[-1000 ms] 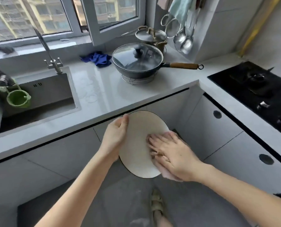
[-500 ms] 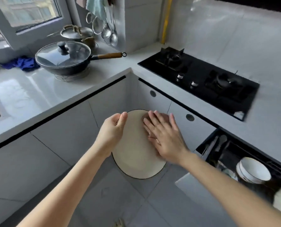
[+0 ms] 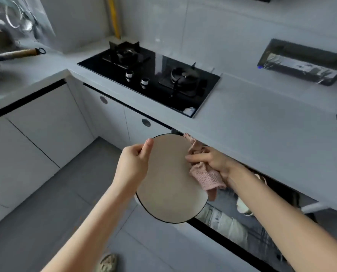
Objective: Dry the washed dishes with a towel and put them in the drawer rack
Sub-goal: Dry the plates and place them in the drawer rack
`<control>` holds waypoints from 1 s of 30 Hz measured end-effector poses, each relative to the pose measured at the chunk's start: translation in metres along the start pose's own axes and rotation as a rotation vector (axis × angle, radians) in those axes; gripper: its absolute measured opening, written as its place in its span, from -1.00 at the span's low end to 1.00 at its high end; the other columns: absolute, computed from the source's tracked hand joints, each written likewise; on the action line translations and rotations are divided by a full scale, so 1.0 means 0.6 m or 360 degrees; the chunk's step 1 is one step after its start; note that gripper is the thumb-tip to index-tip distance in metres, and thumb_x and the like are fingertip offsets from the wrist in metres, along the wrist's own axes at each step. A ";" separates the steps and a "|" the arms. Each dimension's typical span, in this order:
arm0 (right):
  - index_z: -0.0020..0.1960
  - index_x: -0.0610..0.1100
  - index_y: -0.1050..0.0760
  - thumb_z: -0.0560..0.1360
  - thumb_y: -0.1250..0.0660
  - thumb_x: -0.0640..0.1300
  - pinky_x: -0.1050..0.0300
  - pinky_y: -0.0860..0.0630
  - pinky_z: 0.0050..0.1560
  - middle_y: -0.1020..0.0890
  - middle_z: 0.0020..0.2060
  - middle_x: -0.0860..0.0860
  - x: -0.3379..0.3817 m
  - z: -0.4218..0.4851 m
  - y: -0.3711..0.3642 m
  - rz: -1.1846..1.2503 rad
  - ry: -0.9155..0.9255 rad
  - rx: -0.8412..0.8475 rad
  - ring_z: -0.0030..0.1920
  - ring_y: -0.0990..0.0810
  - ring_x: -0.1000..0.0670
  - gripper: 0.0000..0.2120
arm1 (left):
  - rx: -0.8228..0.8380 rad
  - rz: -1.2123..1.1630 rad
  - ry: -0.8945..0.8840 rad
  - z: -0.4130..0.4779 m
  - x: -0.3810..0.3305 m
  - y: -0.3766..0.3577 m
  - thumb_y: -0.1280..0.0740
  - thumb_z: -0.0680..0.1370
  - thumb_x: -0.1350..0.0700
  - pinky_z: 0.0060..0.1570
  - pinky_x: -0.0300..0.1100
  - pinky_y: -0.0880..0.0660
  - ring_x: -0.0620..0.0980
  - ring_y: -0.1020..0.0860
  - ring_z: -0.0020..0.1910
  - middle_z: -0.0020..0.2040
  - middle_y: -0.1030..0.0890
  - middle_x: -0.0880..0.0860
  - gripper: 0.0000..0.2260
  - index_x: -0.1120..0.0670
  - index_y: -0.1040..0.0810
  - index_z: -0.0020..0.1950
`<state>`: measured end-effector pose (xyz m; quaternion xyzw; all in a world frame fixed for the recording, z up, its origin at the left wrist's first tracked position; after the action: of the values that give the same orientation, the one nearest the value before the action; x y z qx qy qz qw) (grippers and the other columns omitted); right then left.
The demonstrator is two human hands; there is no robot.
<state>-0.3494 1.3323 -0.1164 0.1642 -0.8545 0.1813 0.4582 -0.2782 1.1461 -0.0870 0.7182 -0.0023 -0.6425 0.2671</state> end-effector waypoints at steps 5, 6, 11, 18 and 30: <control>-0.15 -0.24 -0.53 0.49 -0.31 -0.31 0.19 -0.55 -0.39 -0.63 -0.41 -0.10 -0.095 -0.046 0.050 0.0699 -0.0171 -0.0411 -0.43 -0.62 -0.03 -0.95 | -0.0333 -0.0178 0.0188 -0.029 -0.005 -0.082 -0.12 0.63 -0.06 -0.45 -0.21 -0.04 -0.09 -0.07 -0.47 -0.43 -0.11 -0.01 -0.54 0.16 -0.18 -0.37; -0.14 -0.23 -0.53 0.48 -0.32 -0.30 0.18 -0.54 -0.37 -0.62 -0.37 -0.10 -0.110 -0.049 0.050 0.0836 -0.0158 -0.0522 -0.40 -0.61 -0.05 -0.96 | -0.0446 -0.0276 0.0229 -0.038 -0.006 -0.104 -0.11 0.64 -0.04 -0.45 -0.21 -0.05 -0.09 -0.08 -0.46 -0.42 -0.11 -0.01 -0.56 0.13 -0.14 -0.38; -0.12 -0.21 -0.54 0.40 -0.38 -0.37 -0.04 -0.56 -0.14 -0.61 -0.29 -0.16 -0.145 -0.074 0.092 0.0898 0.0026 -0.1037 -0.28 -0.61 -0.14 -0.89 | -0.0626 -0.0668 0.0379 -0.103 0.032 -0.195 -0.01 0.66 0.01 -0.23 -0.17 -0.24 -0.09 -0.23 -0.33 -0.31 -0.27 0.00 -0.66 0.05 -0.24 -0.30; -0.20 -0.16 -0.52 0.39 -0.41 -0.41 0.03 -0.58 -0.12 -0.62 -0.33 -0.06 -0.089 -0.132 0.177 -0.0188 0.0105 -0.0820 -0.32 -0.61 -0.03 -0.82 | 0.1078 -0.0539 0.0490 -0.004 0.011 -0.215 -0.17 0.61 -0.03 -0.23 -0.22 -0.57 -0.09 -0.63 -0.10 -0.04 -0.68 -0.10 -0.84 -0.13 -0.55 0.05; 0.04 -0.36 -0.48 0.26 -0.38 -0.23 0.20 -0.51 -0.44 -0.55 -0.30 -0.14 -0.119 -0.137 0.205 0.0162 -0.0327 -0.0262 -0.39 -0.55 -0.03 -0.62 | 0.1018 0.0046 -0.0063 -0.008 0.017 -0.281 -0.21 0.60 -0.02 -0.45 -0.38 -0.29 -0.17 -0.35 -0.47 -0.38 -0.47 0.01 -0.66 0.22 -0.59 -0.17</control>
<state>-0.3071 1.4869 -0.1539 0.1003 -0.9162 0.1157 0.3704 -0.3294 1.2888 -0.1612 0.7530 -0.2197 -0.6192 0.0368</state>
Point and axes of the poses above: each hand's wrist, its own z-axis towards the middle knuckle, its own y-axis out of the back of the hand, x = y × z, the point moved 4 cm from there along z, towards the middle knuckle
